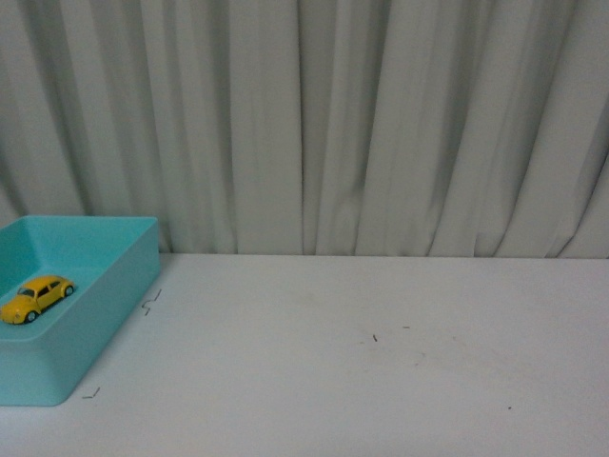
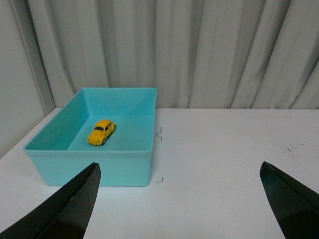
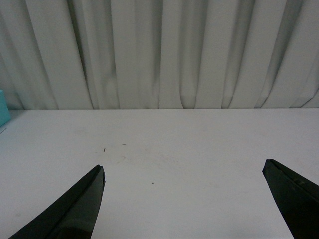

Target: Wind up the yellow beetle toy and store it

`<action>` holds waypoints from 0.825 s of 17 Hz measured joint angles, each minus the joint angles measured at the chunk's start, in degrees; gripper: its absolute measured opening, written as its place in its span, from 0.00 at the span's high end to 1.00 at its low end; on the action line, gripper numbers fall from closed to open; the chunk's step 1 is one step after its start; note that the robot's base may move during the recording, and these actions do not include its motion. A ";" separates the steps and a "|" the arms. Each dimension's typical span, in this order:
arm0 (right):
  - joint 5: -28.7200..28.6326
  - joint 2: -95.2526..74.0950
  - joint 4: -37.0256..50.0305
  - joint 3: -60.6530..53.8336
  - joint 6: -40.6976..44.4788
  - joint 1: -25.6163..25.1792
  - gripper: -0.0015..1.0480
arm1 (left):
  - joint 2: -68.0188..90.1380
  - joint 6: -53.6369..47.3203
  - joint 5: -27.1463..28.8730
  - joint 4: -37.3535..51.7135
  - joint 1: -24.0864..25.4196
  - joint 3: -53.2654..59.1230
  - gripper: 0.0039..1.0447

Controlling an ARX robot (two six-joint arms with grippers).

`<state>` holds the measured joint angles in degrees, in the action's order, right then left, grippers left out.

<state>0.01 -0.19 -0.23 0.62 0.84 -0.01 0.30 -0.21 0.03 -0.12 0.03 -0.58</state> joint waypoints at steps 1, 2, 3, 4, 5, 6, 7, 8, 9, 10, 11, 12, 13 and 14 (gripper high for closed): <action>0.00 0.00 0.02 0.00 0.00 0.00 0.06 | 0.00 0.02 0.00 0.00 0.00 0.00 0.06; 0.00 0.00 0.00 0.00 0.00 0.00 0.06 | 0.00 0.02 0.00 0.00 0.00 0.00 0.06; 0.00 0.00 0.00 0.00 0.00 0.00 0.06 | 0.00 0.00 0.00 0.00 0.00 0.00 0.06; 0.00 0.00 0.00 0.00 0.00 0.00 0.06 | 0.00 0.02 0.00 0.00 0.00 0.00 0.06; 0.00 0.00 0.00 0.00 0.00 0.00 0.06 | 0.00 0.02 0.00 0.00 0.00 0.00 0.06; 0.00 0.00 0.00 0.00 0.00 0.00 0.06 | 0.00 0.02 0.00 0.00 0.00 0.00 0.06; 0.00 0.00 0.00 0.00 0.00 0.00 0.06 | 0.00 0.02 0.00 0.00 0.00 0.00 0.06; 0.00 0.00 0.02 0.00 0.00 0.00 0.06 | 0.00 0.02 0.00 0.04 0.00 0.00 0.06; 0.00 0.00 0.09 0.00 0.00 0.00 0.06 | 0.00 0.00 0.00 0.04 0.00 0.00 0.06; 0.00 0.00 0.13 0.00 0.00 0.00 0.06 | 0.00 0.02 0.02 0.07 0.00 0.00 0.06; 0.02 -0.02 0.13 0.00 -0.02 0.00 0.06 | 0.00 0.02 0.07 0.00 0.00 0.00 0.06; 0.00 -0.02 0.13 0.00 0.00 0.00 0.06 | 0.00 0.02 0.00 0.07 0.00 0.00 0.06; 0.00 0.00 0.02 0.00 -0.02 0.00 0.06 | 0.00 0.00 0.02 -0.07 0.00 0.00 0.06; 0.02 -0.02 0.04 0.00 -0.02 0.00 0.06 | 0.00 0.00 -0.04 -0.07 0.00 0.00 0.06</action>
<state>0.03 -0.21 -0.19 0.62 0.82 -0.01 0.30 -0.21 -0.01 -0.19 0.03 -0.58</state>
